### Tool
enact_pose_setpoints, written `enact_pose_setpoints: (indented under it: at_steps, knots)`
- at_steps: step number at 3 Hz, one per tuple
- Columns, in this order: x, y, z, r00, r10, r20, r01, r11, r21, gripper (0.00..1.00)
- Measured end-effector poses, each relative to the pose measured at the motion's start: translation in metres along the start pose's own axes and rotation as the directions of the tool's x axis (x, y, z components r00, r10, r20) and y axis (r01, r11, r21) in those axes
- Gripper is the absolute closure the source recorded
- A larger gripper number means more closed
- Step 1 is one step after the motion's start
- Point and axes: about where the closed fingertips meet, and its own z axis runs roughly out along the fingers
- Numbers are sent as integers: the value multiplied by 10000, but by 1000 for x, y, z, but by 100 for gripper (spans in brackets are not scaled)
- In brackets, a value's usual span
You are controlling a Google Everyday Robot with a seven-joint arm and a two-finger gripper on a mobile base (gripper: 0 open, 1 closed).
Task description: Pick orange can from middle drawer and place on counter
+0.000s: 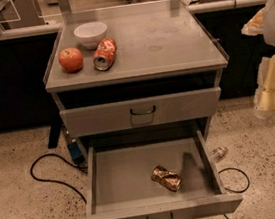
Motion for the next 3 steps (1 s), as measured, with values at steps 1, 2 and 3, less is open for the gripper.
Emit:
enact_pose_setpoints:
  at_steps: [1,2,3]
  knots:
    - [0,0,0,10000,0,1,0,10000,0,0]
    - [-2,-4,20,9998,-134,128,137,9997,-211,0]
    - [2,-3,93,9994,-301,167,318,9934,-1100,0]
